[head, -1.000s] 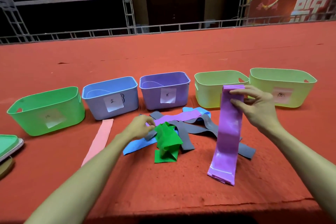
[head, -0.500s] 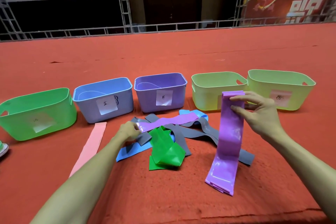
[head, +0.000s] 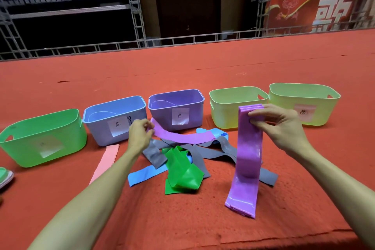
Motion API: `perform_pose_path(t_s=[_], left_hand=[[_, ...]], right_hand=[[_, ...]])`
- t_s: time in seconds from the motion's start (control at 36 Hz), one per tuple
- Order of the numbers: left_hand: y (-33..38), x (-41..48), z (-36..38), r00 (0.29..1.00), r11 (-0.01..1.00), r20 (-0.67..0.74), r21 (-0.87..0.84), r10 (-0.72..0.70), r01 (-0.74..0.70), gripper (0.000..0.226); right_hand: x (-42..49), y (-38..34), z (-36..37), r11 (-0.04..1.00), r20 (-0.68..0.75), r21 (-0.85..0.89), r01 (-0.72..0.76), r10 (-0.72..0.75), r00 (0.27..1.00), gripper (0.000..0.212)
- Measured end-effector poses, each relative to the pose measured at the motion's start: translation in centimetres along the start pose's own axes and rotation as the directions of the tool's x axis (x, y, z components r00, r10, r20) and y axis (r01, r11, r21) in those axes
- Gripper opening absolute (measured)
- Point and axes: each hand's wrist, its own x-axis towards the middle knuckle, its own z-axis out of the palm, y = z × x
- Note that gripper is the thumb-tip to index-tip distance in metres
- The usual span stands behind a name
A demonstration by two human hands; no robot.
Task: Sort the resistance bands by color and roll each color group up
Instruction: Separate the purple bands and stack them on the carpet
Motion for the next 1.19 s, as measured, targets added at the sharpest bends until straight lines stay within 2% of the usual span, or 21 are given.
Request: perform_pose_path(t_s=[0.11,0.19,0.28,0.36,0.44,0.53,0.69,1.0,1.11,1.19], left_hand=[[3.2,0.8,-1.7,0.989,0.99,-0.085,-0.063,0.12,-0.125,0.018],[6.1,1.3,-2.9,0.981,0.974,-0.125,-0.154,0.149,-0.167,0.016],[9.0,1.4,-3.9,0.982,0.957,-0.105,-0.23,0.154,-0.175,0.019],[11.4,1.3,-4.4,0.981,0.946,-0.051,-0.263,0.185,-0.192,0.033],[13.6,0.7,-4.8,0.975,0.907,-0.01,-0.365,0.221,-0.209,0.041],[15.7,-0.2,-5.1,0.971,0.856,0.001,-0.471,0.241,-0.212,0.036],[18.8,-2.5,-5.0,0.967,0.745,0.035,-0.644,0.254,-0.173,0.032],[21.4,-5.4,-4.5,0.908,0.616,0.162,-0.778,0.387,-0.124,0.024],[21.9,-5.9,-4.7,0.889,0.597,0.19,-0.795,0.416,-0.109,0.024],[22.1,-6.1,-4.9,0.883,0.596,0.197,-0.796,0.425,-0.11,0.024]], right_hand=[[0.4,-1.7,-0.3,0.998,-0.011,0.034,0.049,-0.049,0.999,0.055],[0.8,-2.9,-0.3,0.996,-0.02,0.08,0.043,-0.041,0.999,0.062],[1.1,-3.6,-0.3,0.996,-0.033,0.076,0.05,-0.048,0.998,0.055],[1.2,-4.7,-0.2,0.996,-0.027,0.067,0.055,-0.054,0.998,0.041],[1.4,-5.6,-0.2,0.994,-0.026,0.074,0.084,-0.083,0.996,0.042],[1.7,-6.3,-0.4,0.991,-0.004,0.063,0.117,-0.117,0.993,0.042],[2.1,-7.7,-0.3,0.995,0.024,0.05,0.087,-0.088,0.996,0.036],[2.4,-8.2,-0.2,0.992,0.03,0.02,0.124,-0.124,0.992,0.037],[2.4,-8.0,-0.4,0.991,0.025,0.011,0.133,-0.133,0.991,0.046],[2.4,-7.9,-0.5,0.989,0.028,-0.012,0.146,-0.145,0.989,0.039]])
